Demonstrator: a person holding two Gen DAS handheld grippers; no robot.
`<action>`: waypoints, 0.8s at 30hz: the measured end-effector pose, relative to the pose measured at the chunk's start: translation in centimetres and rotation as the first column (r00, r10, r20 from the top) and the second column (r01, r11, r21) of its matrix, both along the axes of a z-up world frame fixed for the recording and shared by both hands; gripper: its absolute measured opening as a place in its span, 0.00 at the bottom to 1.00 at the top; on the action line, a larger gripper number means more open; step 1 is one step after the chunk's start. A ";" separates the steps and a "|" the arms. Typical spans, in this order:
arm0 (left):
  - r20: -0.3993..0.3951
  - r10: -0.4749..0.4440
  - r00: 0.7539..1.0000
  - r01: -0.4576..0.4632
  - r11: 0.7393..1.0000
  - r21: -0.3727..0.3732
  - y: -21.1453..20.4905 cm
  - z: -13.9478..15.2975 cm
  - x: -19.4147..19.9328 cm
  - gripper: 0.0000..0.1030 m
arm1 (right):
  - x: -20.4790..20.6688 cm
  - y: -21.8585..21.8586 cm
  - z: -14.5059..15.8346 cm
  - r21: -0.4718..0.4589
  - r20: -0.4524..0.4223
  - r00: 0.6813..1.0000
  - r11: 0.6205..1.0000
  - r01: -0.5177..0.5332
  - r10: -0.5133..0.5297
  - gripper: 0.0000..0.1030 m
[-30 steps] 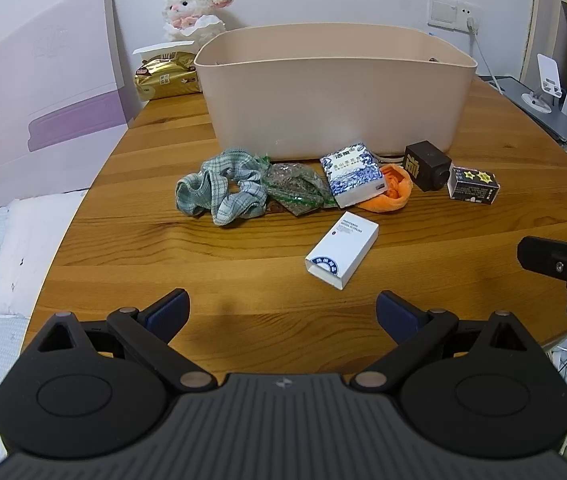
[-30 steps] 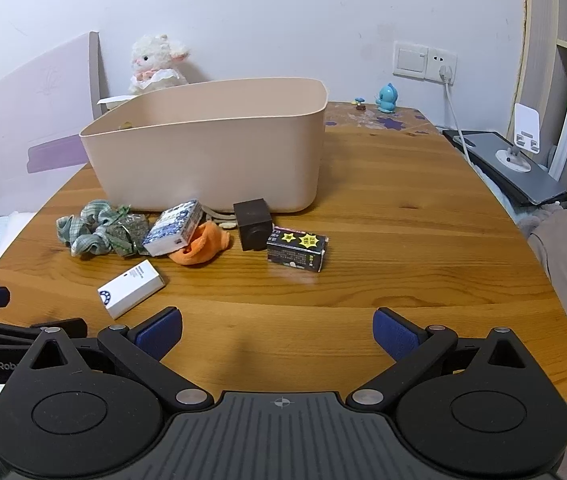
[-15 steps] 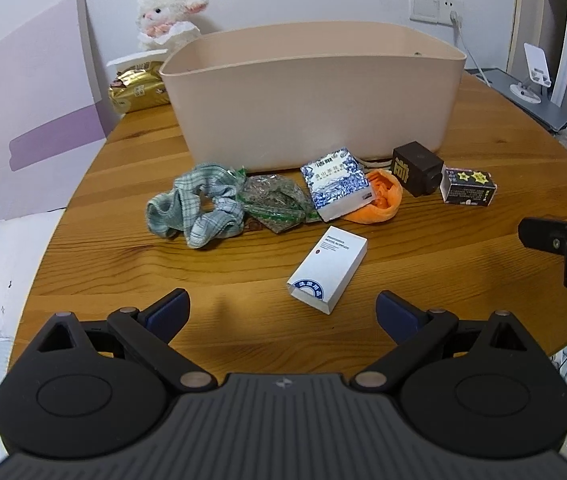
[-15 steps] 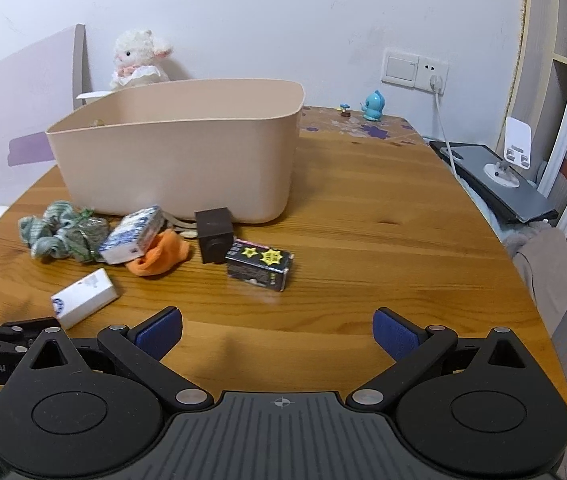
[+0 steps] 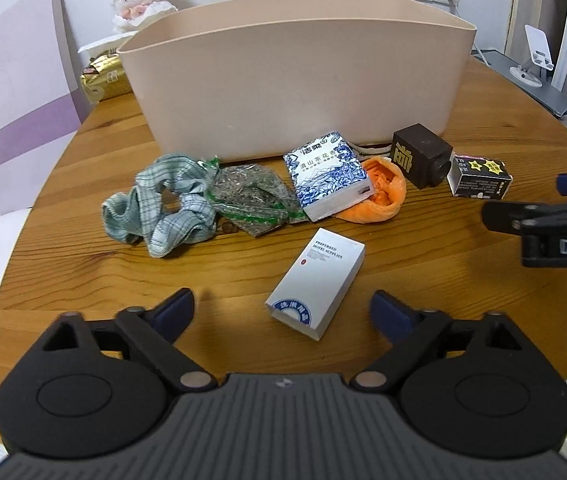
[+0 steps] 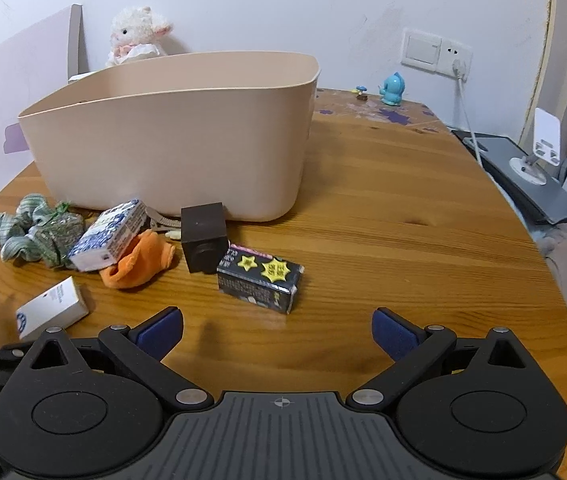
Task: Organize objects
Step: 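Grasp the white box with the left tool while the right tool grasps the black star box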
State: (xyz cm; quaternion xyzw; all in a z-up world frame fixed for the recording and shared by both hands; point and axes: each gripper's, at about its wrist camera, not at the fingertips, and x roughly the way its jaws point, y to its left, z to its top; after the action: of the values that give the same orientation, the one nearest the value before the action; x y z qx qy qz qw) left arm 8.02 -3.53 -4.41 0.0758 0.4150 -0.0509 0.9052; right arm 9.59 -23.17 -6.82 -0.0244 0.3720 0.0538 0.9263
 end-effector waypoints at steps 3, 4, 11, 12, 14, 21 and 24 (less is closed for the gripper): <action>0.002 -0.002 1.000 0.002 1.000 -0.015 0.0 0.0 0.4 0.84 | 0.9 0.4 -0.4 0.014 0.004 1.000 1.000 0.008 -0.009 0.93; 0.004 -0.004 1.000 0.004 1.000 -0.019 0.1 0.0 0.5 0.81 | 1.1 0.5 -0.5 0.015 0.007 1.000 1.000 0.010 -0.010 0.91; -0.008 -0.038 0.999 0.037 0.996 -0.075 0.3 0.2 1.0 0.62 | 2.5 1.5 -1.4 0.011 -0.006 1.000 1.000 0.026 -0.026 0.68; -0.010 -0.044 0.999 0.043 0.995 -0.087 0.4 0.2 1.0 0.58 | 2.4 1.6 -1.4 0.007 0.004 1.000 1.000 0.026 -0.026 0.62; -0.006 -0.056 0.998 0.055 0.995 -0.089 0.4 0.3 0.9 0.52 | 2.2 1.7 -1.3 0.008 0.013 1.000 1.000 0.021 -0.021 0.49; -0.010 -0.084 0.996 0.082 0.993 -0.083 0.1 0.5 0.4 0.32 | 1.6 1.2 -0.9 0.030 0.015 0.999 0.999 0.030 -0.030 0.48; -0.007 -0.086 0.996 0.085 0.992 -0.092 0.5 0.8 -0.1 0.31 | 0.7 1.0 0.3 0.037 0.037 0.999 0.999 0.031 -0.033 0.48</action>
State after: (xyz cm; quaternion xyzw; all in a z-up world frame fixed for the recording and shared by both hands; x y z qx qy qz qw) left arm 7.97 -3.03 -3.60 0.0516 0.4134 -0.1091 0.9025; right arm 10.33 -22.21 -6.56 -0.0025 0.3538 0.0452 0.9342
